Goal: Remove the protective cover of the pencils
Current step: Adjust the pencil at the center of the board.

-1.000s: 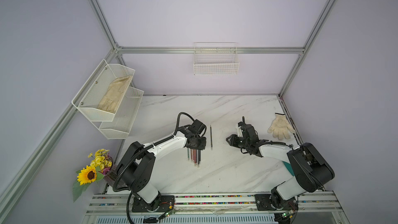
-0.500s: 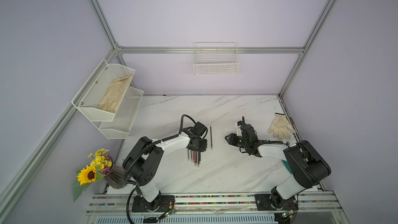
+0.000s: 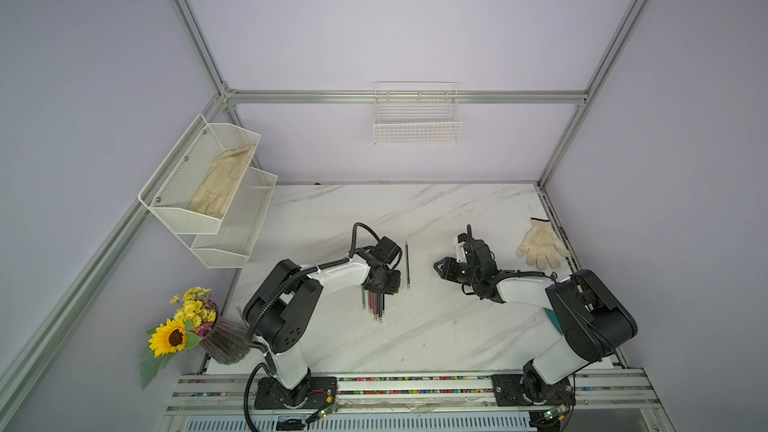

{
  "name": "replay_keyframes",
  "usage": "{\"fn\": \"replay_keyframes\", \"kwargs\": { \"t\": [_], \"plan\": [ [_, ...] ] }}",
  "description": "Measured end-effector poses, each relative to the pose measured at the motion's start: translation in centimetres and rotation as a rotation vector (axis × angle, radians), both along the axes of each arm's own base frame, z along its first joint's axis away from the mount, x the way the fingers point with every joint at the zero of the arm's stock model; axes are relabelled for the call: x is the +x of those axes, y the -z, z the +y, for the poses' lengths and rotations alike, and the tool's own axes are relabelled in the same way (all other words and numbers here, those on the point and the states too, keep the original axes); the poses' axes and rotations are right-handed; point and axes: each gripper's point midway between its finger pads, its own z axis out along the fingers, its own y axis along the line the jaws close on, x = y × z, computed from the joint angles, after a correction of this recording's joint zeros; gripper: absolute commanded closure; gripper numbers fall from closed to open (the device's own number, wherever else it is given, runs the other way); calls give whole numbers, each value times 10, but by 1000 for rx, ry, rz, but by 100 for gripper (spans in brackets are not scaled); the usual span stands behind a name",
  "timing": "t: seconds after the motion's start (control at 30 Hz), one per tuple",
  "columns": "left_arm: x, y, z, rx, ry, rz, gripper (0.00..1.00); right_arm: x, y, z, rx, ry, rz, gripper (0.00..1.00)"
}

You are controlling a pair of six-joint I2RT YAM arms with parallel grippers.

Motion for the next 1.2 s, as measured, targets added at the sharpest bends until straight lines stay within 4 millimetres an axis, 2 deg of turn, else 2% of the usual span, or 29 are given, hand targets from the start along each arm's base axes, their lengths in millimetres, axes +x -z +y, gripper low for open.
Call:
{"fn": "replay_keyframes", "kwargs": {
  "t": [0.43,1.2],
  "plan": [
    [-4,-3,13,57,3,-5,74,-1,5,1,-3,-4,12,65],
    [-5,-11,20,81,1,-19,74,-1,9,3,-5,-8,26,65]
  ]
}}
